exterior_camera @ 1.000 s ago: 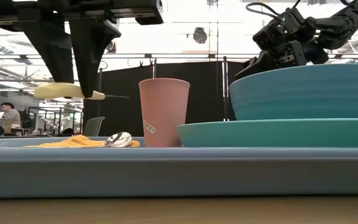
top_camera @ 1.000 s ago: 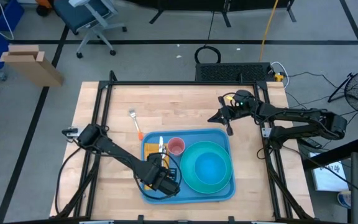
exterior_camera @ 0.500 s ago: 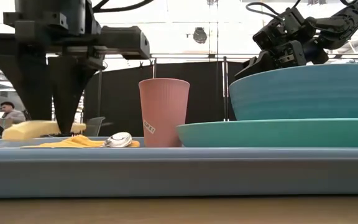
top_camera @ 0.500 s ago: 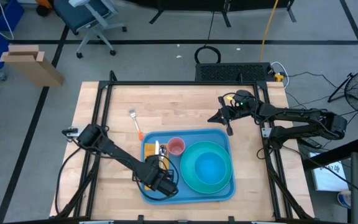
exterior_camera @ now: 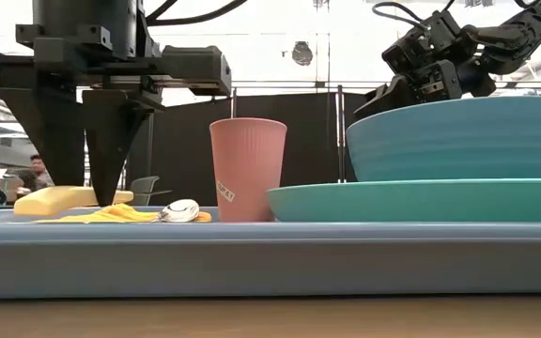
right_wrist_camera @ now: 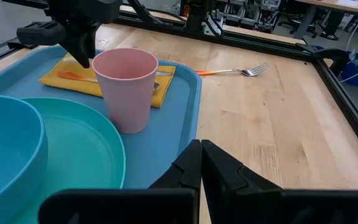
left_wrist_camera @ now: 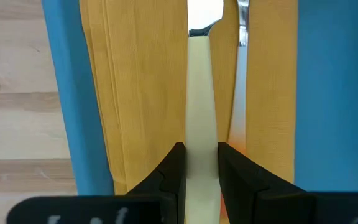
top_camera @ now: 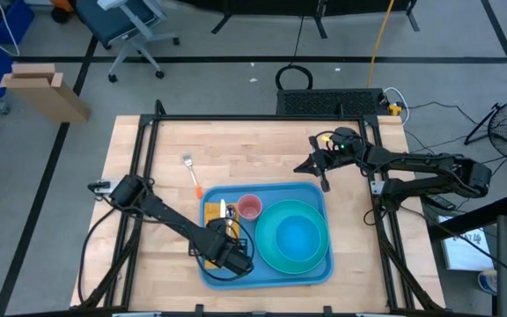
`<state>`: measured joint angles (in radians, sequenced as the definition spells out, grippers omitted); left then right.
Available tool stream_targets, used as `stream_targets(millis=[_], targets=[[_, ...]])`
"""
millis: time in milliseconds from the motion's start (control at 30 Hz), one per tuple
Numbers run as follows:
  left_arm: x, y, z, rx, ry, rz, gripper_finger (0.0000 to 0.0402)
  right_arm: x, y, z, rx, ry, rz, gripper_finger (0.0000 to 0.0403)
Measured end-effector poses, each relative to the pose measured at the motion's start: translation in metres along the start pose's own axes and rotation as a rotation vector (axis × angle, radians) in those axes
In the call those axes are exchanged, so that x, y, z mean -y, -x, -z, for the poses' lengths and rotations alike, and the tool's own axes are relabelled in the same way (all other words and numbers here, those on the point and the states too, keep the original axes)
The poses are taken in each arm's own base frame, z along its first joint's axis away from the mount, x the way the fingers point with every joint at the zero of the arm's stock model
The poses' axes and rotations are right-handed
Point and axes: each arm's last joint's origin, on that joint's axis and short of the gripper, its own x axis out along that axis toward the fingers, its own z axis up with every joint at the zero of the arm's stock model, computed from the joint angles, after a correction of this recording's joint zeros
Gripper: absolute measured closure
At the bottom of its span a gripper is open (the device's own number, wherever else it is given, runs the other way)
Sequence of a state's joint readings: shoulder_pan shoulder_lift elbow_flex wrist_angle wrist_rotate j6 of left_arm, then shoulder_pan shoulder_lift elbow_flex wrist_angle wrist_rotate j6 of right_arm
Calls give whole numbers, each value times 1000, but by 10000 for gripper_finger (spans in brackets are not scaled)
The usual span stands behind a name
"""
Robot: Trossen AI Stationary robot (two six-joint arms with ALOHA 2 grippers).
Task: Set up tray
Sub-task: Put the yellow knife on the yellow napkin
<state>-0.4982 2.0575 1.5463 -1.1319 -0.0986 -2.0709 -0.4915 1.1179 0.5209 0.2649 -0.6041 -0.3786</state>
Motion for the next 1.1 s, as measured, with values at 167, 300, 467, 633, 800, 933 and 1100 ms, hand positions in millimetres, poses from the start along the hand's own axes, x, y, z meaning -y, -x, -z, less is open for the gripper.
stream_targets(millis=[167,300,467,633,800,933,1100], targets=[[1,0,-2,-6,15,-4,331,0,0,0,0,-4,0,403],[3,-6,-1,-33,14,-30,331,0,0,0,0,-4,0,403],[6,-19,4,-68,10,-68,331,0,0,0,1,-2,0,403],[9,-23,4,-75,12,-68,331,0,0,-1,6,-3,2,403],[10,-23,3,-66,13,-57,331,0,0,-1,6,-6,2,403],[10,-24,3,-65,15,-55,331,0,0,-1,6,-11,2,403],[11,-25,2,-45,17,-44,295,0,0,-1,6,-14,2,403]])
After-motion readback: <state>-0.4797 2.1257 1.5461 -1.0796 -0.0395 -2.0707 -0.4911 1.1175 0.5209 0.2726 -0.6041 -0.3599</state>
